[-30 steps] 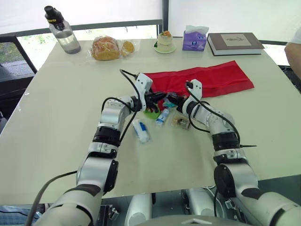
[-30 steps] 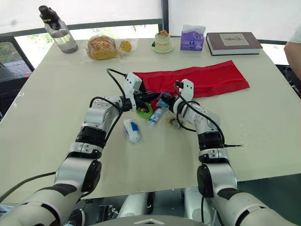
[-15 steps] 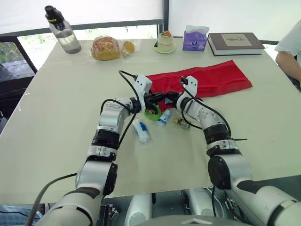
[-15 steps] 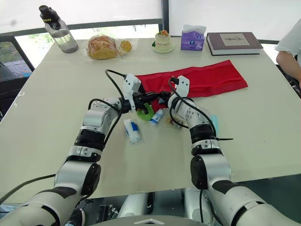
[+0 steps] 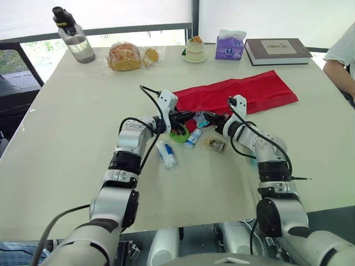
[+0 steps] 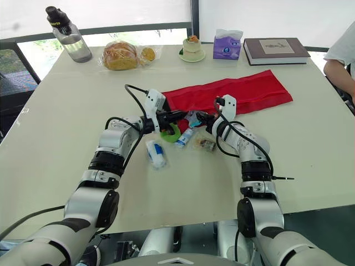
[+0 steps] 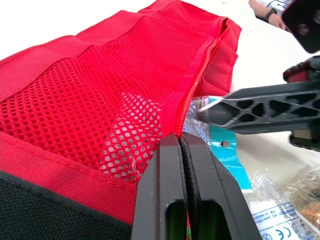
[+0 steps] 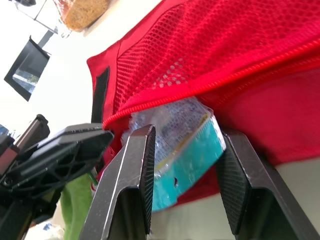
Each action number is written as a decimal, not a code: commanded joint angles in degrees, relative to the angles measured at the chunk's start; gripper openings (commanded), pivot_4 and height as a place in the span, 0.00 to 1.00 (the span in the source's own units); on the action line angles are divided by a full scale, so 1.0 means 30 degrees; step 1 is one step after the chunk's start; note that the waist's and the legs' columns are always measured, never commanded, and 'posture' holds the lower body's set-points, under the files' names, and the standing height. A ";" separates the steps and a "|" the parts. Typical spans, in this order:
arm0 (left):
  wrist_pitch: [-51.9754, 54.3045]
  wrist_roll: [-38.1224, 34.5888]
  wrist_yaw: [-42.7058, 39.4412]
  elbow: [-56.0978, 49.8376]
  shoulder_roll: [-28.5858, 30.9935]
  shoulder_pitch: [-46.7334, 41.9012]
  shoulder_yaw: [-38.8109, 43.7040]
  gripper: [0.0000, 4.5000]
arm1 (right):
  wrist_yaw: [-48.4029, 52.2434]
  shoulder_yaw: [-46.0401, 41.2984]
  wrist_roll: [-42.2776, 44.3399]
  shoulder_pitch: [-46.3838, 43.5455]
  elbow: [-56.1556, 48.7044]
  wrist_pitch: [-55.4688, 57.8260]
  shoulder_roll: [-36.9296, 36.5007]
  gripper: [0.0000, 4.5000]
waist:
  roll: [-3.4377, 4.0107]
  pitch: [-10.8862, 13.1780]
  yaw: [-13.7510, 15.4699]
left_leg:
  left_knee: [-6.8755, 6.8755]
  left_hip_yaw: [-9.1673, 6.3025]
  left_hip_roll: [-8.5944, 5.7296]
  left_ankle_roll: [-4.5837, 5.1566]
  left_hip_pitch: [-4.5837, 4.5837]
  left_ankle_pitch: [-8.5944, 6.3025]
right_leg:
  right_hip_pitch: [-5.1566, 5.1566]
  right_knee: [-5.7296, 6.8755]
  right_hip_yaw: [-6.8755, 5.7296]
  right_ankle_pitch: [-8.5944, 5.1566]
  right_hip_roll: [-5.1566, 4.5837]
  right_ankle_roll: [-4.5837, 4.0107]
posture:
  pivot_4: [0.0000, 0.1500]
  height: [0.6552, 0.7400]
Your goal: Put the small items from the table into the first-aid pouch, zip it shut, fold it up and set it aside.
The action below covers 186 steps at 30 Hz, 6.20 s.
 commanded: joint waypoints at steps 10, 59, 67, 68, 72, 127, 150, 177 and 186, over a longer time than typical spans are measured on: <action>-0.0058 -0.0356 -0.0172 -0.0358 0.0293 -0.0382 0.0295 0.00 | 0.4137 0.4671 -0.3542 0.1885 -0.4667 -0.3414 -0.4876 0.40 | 0.0000 0.0001 -0.0031 | 0.0001 0.0009 -0.0004 0.0000 0.0002 0.0000 | -0.0001 -0.0006 0.0005 -0.0003 0.0002 0.0004 | 1.00 1.00; -0.0280 0.0112 -0.0431 -0.1367 0.0915 0.0726 -0.0540 0.00 | 0.4386 0.5607 -0.9084 -0.4763 0.9206 -1.0966 0.0229 0.02 | 0.0005 0.0006 -0.0029 | 0.0005 -0.0006 -0.0001 -0.0006 0.0014 0.0002 | 0.0000 0.0016 0.0000 0.0002 0.0000 -0.0006 | 1.00 1.00; -0.1362 0.0356 -0.0218 0.0438 0.2274 -0.0219 0.0164 0.00 | 0.7347 0.6412 -0.8275 -0.0406 -0.0996 -0.7861 -0.2543 0.02 | 0.0009 0.0008 -0.0024 | 0.0007 -0.0010 -0.0011 -0.0005 -0.0003 0.0002 | 0.0000 0.0003 -0.0008 0.0001 -0.0009 -0.0003 | 1.00 1.00; -0.1428 0.0374 -0.0263 0.0534 0.2524 -0.0211 0.0225 0.00 | 0.7600 0.6309 -0.7982 0.0245 -0.2293 -0.7783 -0.2868 0.02 | 0.0008 0.0008 -0.0044 | 0.0006 -0.0006 -0.0008 -0.0005 0.0002 0.0002 | -0.0001 0.0003 -0.0005 0.0001 -0.0008 -0.0003 | 1.00 1.00; -0.1533 0.0520 -0.0842 0.0792 0.4109 0.0259 0.0349 0.00 | 0.8277 0.5398 -0.6341 0.3504 -0.7643 -0.6663 -0.4382 0.02 | 0.0008 0.0008 -0.0046 | -0.0006 -0.0028 0.0007 -0.0006 0.0003 0.0001 | -0.0002 0.0003 -0.0024 -0.0002 0.0009 -0.0005 | 1.00 1.00; -0.4805 0.3049 -0.2081 0.0358 0.5575 -0.0019 -0.2054 0.58 | 0.6088 0.1059 0.2279 0.9668 -1.9756 -0.1998 -1.3706 1.00 | -0.0010 0.0008 0.0173 | 0.0077 0.0019 0.0008 -0.0001 -0.0015 0.0001 | 0.0012 -0.0005 0.0012 -0.0006 0.0007 0.0002 | 1.00 1.00; -1.0024 0.4519 -0.3061 0.8772 0.4333 -0.4012 -0.2016 0.01 | 0.5889 0.0684 0.2424 1.0979 -2.1057 -0.2341 -1.3929 1.00 | -0.0015 0.0010 0.0208 | 0.0089 0.0000 0.0003 0.0001 -0.0030 0.0000 | 0.0015 0.0002 -0.0008 -0.0006 0.0008 0.0004 | 1.00 1.00; -1.0581 0.5471 -0.5074 1.0070 0.4361 -0.4958 -0.2295 0.01 | 0.6562 0.4860 0.4047 0.8539 -1.9040 -0.2415 -1.3027 1.00 | -0.0024 0.0006 0.0080 | 0.0121 -0.0005 0.0002 0.0001 -0.0023 0.0000 | 0.0037 0.0008 -0.0014 -0.0004 0.0010 0.0006 | 1.00 1.00; -1.0286 0.5544 -0.5416 1.0200 0.4432 -0.5035 -0.2299 0.01 | 0.5082 1.0884 0.0530 0.4770 -1.4951 -0.0455 -0.8361 1.00 | -0.0031 0.0003 0.0088 | 0.0138 -0.0013 0.0002 0.0001 -0.0033 0.0000 | 0.0029 0.0021 -0.0026 -0.0004 0.0006 0.0005 | 1.00 1.00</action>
